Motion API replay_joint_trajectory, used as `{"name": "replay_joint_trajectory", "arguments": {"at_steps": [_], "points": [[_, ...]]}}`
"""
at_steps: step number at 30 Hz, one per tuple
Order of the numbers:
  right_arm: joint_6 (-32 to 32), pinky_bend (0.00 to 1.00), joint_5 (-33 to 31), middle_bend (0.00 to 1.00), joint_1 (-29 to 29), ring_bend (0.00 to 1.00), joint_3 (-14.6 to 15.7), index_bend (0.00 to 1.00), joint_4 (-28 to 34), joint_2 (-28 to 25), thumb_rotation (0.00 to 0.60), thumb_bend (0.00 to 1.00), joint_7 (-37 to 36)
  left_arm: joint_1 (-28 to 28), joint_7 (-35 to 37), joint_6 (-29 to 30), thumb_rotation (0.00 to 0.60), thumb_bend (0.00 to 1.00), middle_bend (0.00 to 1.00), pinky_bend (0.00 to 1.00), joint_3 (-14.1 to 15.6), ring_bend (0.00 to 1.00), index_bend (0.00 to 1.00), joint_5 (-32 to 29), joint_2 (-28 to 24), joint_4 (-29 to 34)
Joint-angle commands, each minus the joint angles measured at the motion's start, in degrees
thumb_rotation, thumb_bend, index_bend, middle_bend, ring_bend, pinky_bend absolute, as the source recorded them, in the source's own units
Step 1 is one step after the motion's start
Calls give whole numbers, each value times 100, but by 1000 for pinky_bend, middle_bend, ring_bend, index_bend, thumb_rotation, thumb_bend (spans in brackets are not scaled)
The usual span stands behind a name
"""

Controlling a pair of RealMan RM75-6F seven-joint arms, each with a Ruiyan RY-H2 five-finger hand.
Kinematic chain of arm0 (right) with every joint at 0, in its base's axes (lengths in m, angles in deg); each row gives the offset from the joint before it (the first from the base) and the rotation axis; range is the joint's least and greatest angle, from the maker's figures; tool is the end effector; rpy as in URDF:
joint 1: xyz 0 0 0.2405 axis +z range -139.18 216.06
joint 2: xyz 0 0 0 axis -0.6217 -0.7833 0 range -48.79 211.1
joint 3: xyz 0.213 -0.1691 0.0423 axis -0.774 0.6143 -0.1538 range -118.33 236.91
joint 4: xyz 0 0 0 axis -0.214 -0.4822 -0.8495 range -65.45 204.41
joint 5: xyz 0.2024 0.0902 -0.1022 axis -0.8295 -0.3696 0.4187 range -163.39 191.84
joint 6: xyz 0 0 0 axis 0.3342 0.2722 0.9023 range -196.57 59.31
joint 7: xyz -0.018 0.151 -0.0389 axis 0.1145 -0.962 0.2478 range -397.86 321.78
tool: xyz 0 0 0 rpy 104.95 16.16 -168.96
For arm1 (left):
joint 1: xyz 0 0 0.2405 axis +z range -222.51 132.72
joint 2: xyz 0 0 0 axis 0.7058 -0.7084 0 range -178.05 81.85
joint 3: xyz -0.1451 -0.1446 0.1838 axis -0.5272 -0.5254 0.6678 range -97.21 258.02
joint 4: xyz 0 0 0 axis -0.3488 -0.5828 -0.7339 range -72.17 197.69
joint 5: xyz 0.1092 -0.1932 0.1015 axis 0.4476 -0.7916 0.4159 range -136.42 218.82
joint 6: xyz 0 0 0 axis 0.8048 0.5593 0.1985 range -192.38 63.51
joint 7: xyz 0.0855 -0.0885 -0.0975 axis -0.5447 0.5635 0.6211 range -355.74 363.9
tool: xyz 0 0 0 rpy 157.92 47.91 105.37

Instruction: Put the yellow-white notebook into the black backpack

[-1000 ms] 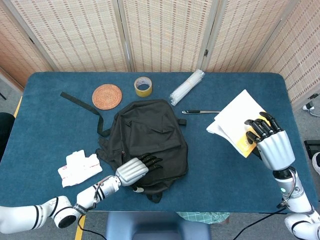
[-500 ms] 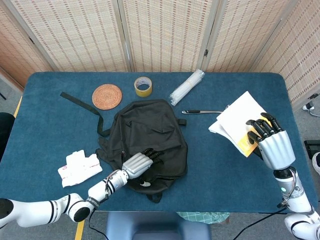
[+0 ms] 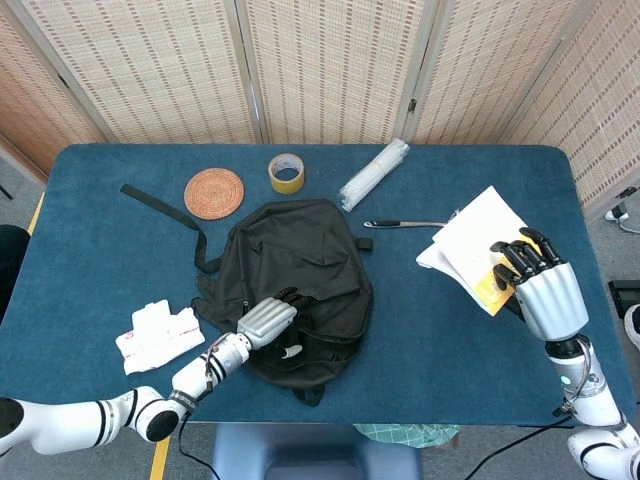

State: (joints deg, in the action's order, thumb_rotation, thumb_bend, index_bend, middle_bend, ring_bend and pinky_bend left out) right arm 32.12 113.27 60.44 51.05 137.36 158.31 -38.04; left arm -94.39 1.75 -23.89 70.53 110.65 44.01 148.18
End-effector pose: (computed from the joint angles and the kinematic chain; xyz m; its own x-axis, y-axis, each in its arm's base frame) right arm -0.2719 -0.3046 0.1352 0.3745 0.4904 0.7869 -0.7082 -0.3965 0.5841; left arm -0.0942 0.3500 -0.1094 0.3236 0.5454 0.7732 0.8665 -0.4991 -0.0106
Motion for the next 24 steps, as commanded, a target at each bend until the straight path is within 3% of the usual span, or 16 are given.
{"name": "replay_joint_trajectory", "arguments": {"at_steps": [1,9,16,24], "points": [[24,281,22,451,-10,430,1,790,12,2,600,550,-6,37,376,-10,600,424,230,4,-92,213,562,-214,238,-226],[106,281,180,451,-38,429,64,793,90,17,600,550,-61,195,854,345,600,486,353,56,-283,318,675,-338,527,-505],[238,289,653,456,-2,429,302,799,417,-8,600,550,-420,184,855,545,600,492,360,61,-518,323,677,-259,141,-255],[281,301,1512,464,189,435,657,807,954,-47,600,552,-706,-26,265,978,600,493,360,58,-771,318,668,8,-147,-378]]}}
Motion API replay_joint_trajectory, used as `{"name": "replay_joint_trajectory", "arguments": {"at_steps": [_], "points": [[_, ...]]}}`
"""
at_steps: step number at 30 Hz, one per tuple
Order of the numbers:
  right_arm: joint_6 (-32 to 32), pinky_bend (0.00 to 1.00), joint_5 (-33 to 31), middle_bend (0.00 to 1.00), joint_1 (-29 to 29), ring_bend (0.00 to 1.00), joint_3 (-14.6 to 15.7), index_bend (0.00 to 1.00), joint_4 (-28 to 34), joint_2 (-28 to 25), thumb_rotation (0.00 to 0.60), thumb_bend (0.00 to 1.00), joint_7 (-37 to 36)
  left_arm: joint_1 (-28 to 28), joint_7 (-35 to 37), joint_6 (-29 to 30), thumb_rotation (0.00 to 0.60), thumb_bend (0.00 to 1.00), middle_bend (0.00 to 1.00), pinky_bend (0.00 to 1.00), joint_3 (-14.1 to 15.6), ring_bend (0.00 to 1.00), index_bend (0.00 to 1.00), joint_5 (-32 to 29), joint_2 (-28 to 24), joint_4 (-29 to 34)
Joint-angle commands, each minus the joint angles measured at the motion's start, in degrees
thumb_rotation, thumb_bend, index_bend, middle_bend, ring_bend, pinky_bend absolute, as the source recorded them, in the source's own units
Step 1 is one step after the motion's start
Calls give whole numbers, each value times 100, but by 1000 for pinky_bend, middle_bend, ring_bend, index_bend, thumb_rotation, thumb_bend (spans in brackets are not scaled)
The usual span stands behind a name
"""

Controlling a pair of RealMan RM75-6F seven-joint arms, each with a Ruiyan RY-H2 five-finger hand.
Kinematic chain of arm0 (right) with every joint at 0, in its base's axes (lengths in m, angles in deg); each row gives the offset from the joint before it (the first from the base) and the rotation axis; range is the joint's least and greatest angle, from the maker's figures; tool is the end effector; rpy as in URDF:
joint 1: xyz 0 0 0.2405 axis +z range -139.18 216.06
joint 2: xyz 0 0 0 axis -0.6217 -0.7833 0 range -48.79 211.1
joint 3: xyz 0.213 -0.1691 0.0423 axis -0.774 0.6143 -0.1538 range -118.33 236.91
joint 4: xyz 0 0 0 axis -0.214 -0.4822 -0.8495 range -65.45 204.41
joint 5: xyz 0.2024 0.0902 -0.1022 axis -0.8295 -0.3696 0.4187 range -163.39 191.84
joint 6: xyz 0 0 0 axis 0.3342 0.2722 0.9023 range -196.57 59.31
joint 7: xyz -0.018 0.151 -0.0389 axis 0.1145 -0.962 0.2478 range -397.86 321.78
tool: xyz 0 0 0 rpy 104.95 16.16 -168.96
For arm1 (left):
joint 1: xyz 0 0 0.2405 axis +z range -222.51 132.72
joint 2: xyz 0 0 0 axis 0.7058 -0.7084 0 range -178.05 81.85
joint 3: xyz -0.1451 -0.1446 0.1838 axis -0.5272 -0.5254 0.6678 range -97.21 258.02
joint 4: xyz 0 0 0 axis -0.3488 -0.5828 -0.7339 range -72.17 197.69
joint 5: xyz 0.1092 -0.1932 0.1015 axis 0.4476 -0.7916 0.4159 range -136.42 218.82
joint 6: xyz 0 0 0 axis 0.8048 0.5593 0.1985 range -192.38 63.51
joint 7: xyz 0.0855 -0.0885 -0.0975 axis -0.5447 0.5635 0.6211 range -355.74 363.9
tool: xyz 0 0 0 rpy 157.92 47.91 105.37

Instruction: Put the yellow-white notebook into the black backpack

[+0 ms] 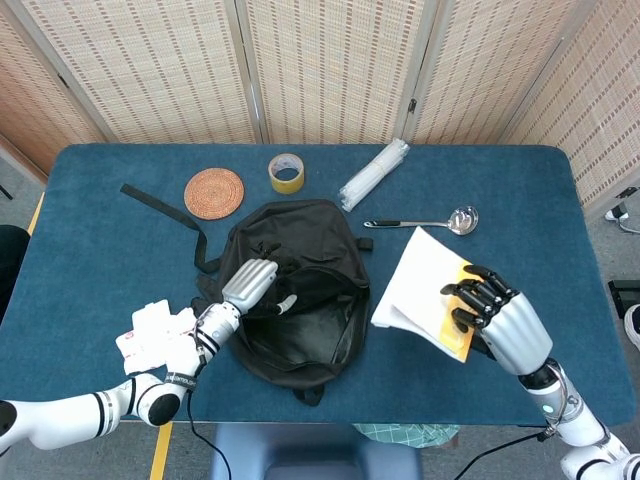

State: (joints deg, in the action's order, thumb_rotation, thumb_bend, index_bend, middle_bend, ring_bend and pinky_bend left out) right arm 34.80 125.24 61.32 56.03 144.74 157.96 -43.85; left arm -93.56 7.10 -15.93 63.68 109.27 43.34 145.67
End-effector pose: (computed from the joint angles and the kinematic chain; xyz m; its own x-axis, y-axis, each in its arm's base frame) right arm -0.2300 -0.2648 0.1026 0.1794 0.3307 0.9265 -0.6432 -0.6732 0.3648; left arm -0.0821 0.3996 -0.0627 0.1108 0.3962 0.9115 0.9083 -0.4126 0.0690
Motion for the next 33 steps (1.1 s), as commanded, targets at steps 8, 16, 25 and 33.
{"name": "replay_joint_trajectory", "arguments": {"at_steps": [8,16,25,33], "points": [[-225,314,922,473,389,443,332,815,559,125,600,554,-172,-435,-928,554,600,493,360,45,-211,313,651,566,-166,-592],[-1051,324,1204,473,944,450,326,815,623,429,600,554,-54,-681,-1188,470,600,492,360,22,-283,303,644,492,-243,-695],[-2215,336,1056,474,1681,447,190,815,102,1075,600,556,64,-797,-1395,404,600,492,360,15,-276,297,642,244,-248,-675],[-2766,343,772,479,2195,448,17,815,-958,2016,600,559,215,-804,-1404,411,600,492,360,12,-259,292,640,56,-286,-576]]}}
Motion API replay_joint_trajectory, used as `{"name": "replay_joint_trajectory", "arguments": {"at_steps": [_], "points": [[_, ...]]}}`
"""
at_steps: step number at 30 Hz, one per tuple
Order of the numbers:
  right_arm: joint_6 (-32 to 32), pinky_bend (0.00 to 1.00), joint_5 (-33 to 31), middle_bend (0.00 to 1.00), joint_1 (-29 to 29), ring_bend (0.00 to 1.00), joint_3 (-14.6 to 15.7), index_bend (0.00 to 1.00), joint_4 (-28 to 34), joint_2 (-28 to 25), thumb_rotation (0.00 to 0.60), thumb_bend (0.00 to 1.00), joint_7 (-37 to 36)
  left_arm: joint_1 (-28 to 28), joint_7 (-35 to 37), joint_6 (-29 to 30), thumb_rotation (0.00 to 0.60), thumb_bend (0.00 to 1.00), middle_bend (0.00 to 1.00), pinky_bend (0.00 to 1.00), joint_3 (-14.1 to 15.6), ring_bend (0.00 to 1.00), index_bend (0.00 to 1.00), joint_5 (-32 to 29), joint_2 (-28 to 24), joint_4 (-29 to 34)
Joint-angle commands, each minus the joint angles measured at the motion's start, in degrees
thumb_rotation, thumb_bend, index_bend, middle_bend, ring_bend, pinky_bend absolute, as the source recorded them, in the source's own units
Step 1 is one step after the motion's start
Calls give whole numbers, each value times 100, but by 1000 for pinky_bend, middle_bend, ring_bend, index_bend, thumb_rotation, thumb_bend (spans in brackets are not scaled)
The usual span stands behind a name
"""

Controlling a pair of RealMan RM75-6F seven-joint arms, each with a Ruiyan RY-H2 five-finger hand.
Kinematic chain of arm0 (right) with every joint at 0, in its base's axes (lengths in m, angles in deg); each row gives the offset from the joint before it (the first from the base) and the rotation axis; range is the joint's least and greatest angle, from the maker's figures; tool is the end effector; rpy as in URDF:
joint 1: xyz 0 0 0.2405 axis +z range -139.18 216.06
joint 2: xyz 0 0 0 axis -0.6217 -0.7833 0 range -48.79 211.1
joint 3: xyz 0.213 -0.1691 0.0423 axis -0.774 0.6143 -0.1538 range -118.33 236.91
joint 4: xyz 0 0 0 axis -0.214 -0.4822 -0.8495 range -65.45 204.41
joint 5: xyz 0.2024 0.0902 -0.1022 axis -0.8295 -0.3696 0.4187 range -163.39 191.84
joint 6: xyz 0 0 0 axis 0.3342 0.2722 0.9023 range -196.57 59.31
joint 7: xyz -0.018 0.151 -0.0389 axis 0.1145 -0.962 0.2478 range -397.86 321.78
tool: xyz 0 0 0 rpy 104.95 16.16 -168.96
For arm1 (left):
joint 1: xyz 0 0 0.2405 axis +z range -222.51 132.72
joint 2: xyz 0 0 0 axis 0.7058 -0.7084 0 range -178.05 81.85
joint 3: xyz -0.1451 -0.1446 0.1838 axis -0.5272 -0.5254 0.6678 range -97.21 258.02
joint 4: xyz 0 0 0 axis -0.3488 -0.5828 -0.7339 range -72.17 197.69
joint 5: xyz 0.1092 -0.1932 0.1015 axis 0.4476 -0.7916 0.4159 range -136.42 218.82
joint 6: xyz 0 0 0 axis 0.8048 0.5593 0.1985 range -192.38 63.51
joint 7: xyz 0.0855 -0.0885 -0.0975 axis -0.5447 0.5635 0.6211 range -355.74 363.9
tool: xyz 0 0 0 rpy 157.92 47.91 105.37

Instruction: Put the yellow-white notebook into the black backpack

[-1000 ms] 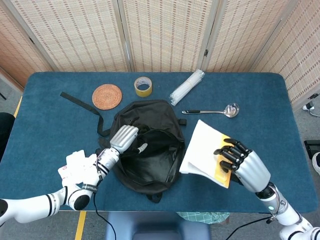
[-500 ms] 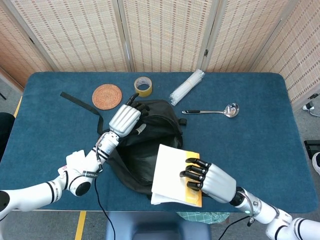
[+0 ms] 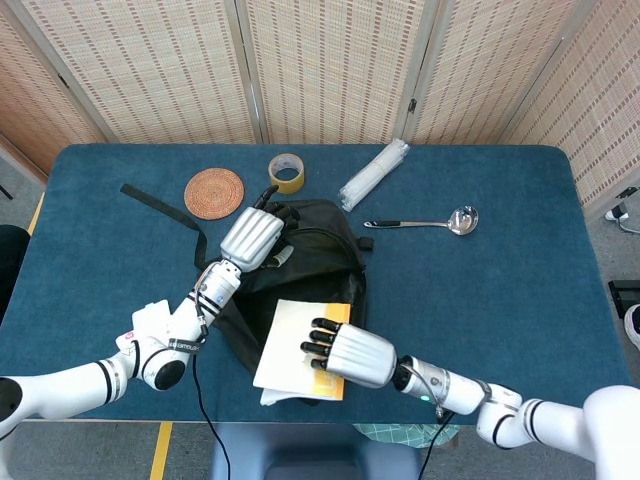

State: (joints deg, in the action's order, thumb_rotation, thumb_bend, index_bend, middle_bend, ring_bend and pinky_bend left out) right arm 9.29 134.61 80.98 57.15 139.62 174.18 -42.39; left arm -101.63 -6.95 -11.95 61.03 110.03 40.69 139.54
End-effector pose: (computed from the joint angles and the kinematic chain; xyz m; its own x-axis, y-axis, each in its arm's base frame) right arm -0.1103 -0.2954 -0.0563 0.3607 0.0807 0.9292 -0.3030 -0.9321 0.1985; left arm -0.0402 0.4546 -0.0148 0.3700 0.0499 0.9277 0.7847 -0.5514 -0.2833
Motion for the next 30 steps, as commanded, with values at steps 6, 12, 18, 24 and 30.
{"name": "replay_joint_trajectory", "arguments": {"at_steps": [6,12,18,24,30], "points": [[-421,355,-382,480,486,451,-111,815,-1296,942,600,561,80,27,26,33,600,492,360,10,26,287,639,-86,-114,207],[-457,365,-573,480,678,458,-140,815,-2074,1402,600,561,241,37,63,51,600,492,360,10,57,286,639,-109,-186,331],[-705,365,-869,480,846,474,-153,815,-2768,1804,600,561,363,54,113,71,600,492,360,8,87,284,638,-114,-258,454],[-867,360,-1124,480,956,477,-152,815,-3442,2229,600,561,717,84,200,85,600,492,360,7,110,282,636,-125,-335,554],[-1064,315,-1368,426,972,475,-157,723,-3811,2529,600,561,1374,113,252,101,600,491,360,7,142,278,630,-131,-388,595]]}}
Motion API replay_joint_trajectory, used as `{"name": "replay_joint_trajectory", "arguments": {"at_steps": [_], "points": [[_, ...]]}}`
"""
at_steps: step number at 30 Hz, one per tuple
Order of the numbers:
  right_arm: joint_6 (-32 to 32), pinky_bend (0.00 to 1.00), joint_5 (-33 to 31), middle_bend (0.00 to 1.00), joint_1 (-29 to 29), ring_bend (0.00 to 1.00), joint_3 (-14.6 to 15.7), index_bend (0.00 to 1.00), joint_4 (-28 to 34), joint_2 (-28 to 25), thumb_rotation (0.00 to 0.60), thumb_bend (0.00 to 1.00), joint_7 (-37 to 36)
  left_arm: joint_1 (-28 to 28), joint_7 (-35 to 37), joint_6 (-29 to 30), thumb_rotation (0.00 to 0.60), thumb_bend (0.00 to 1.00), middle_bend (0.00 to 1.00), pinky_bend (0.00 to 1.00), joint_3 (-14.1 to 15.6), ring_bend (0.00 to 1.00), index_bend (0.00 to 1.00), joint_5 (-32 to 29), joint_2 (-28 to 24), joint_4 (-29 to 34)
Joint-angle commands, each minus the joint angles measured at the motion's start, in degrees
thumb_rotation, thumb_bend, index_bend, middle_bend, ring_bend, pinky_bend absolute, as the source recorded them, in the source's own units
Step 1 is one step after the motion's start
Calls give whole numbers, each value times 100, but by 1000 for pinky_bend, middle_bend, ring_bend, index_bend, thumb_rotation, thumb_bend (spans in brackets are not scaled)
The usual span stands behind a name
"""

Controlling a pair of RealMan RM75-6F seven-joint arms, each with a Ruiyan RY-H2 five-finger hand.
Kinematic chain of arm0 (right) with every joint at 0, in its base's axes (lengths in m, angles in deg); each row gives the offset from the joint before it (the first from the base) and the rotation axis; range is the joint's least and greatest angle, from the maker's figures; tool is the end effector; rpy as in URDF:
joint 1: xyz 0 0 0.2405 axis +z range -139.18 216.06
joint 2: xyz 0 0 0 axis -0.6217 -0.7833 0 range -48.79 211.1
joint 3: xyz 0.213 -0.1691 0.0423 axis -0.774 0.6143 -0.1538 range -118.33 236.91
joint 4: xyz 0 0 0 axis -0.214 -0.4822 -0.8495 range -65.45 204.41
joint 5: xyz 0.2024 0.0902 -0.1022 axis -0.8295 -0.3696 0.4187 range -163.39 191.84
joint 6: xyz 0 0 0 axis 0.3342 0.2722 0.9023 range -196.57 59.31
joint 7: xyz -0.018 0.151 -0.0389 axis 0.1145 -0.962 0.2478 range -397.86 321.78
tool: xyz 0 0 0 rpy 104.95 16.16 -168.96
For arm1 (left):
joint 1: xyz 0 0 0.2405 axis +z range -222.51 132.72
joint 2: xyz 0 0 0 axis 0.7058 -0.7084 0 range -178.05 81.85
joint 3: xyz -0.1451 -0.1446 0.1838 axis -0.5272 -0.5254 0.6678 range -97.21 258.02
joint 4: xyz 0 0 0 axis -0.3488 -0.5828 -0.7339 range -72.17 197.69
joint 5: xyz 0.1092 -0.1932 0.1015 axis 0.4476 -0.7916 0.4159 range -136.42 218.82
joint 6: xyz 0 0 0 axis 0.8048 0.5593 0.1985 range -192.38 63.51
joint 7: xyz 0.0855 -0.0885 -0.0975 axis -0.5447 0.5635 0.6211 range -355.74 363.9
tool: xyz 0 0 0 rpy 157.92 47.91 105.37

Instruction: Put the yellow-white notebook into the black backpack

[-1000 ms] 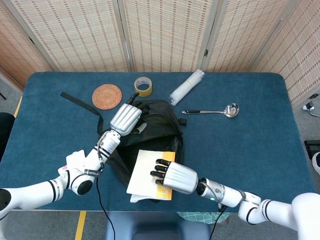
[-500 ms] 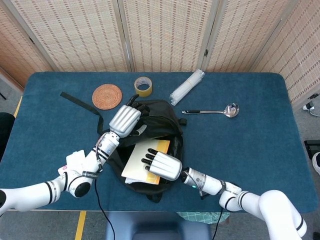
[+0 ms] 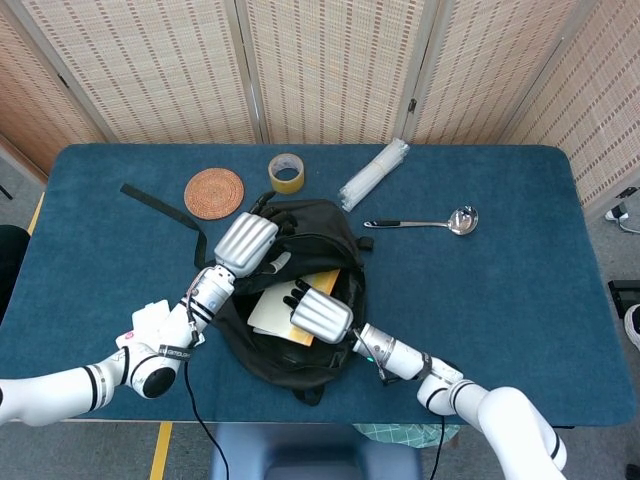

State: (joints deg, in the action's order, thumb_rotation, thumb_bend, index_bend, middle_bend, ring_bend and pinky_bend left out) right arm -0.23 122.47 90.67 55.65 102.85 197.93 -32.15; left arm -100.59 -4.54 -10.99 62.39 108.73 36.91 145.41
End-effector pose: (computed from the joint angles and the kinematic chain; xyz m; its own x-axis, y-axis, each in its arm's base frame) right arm -0.1011 -0.3776 -0.1597 0.6216 0.3225 0.7139 -0.2398 -0.7893 0.5653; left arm -0.0437 0.4409 -0.0031 0.3236 0.1022 0.9406 0.8060 -0.5506 -0.2175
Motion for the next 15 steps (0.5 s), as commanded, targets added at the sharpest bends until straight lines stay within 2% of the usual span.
{"name": "replay_joint_trajectory", "arguments": {"at_steps": [1,4,7,10,15], "points": [[-134,301,-232,404,-36,468,-28,674,-134,183,600,561,533,16,23,10,600,492,360,6,14,276,628,1,-24,15],[-149,256,-427,300,-151,410,-77,417,59,163,600,561,823,34,52,4,600,491,357,4,31,271,615,-13,-58,24],[-62,236,-573,222,-284,366,-105,214,434,49,600,528,1039,43,59,-30,600,491,347,3,44,264,584,-71,-81,25],[-2,218,-687,167,-430,331,-88,108,978,-171,600,414,1221,36,-10,-103,600,469,327,1,56,248,545,-193,-114,60],[42,189,-832,126,-694,298,2,21,1982,-670,600,271,1551,17,-210,-146,600,422,295,0,54,223,482,-421,-163,181]]}}
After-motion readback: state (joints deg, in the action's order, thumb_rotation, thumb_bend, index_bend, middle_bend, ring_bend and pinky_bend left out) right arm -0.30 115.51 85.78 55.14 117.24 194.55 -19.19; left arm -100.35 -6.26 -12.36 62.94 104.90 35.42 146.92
